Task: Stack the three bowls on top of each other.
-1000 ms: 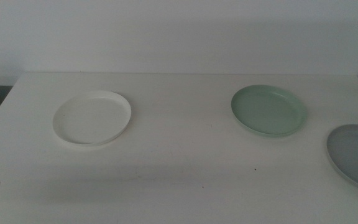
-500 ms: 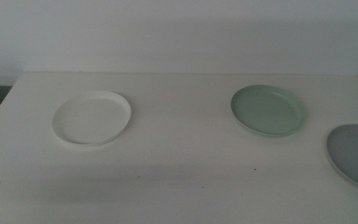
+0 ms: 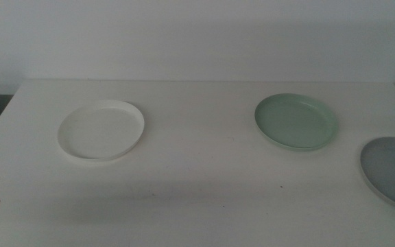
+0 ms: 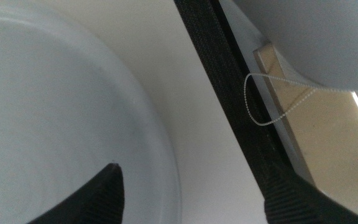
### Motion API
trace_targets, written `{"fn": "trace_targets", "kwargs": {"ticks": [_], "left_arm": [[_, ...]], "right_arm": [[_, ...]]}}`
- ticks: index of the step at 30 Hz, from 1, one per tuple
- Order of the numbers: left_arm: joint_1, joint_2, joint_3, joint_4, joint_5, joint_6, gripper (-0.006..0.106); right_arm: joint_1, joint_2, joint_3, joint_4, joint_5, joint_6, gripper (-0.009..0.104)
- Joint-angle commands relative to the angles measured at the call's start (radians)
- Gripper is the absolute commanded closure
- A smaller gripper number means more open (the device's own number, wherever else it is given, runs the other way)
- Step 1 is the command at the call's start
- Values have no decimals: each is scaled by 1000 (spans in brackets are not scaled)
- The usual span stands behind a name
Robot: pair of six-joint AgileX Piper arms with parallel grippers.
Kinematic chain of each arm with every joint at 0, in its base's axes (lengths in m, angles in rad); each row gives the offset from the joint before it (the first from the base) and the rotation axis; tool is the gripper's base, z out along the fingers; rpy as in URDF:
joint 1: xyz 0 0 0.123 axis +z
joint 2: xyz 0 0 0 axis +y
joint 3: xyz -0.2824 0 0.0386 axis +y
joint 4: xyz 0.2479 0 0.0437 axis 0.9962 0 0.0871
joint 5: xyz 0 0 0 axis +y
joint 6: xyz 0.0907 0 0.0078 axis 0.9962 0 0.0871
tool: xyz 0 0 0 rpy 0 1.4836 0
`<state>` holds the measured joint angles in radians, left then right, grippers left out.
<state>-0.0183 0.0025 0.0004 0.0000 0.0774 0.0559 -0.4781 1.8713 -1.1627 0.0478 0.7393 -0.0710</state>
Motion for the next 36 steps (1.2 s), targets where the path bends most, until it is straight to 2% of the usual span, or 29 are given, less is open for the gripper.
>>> {"fn": "trace_targets", "kwargs": {"ticks": [1, 15, 20, 22, 31, 33, 36], "left_arm": [[-3, -3, 0, 0, -16, -1, 7], [-3, -3, 0, 0, -16, -1, 7], [-3, -3, 0, 0, -16, -1, 7], [-3, -3, 0, 0, -16, -1, 7], [-3, -3, 0, 0, -16, -1, 7], [-3, -3, 0, 0, -16, -1, 7], [-3, -3, 0, 0, -16, -1, 7]], "right_arm": [[-6, 22, -7, -13, -41, -12, 40], [10, 127, -7, -9, -103, -22, 62], [10, 127, -7, -9, -99, -31, 91], [10, 127, -7, -9, -95, -35, 98], [10, 24, -7, -20, 5, -35, 98], [14, -49, -7, 21, 17, -35, 98], [54, -144, -18, 135, 39, -78, 98]]}}
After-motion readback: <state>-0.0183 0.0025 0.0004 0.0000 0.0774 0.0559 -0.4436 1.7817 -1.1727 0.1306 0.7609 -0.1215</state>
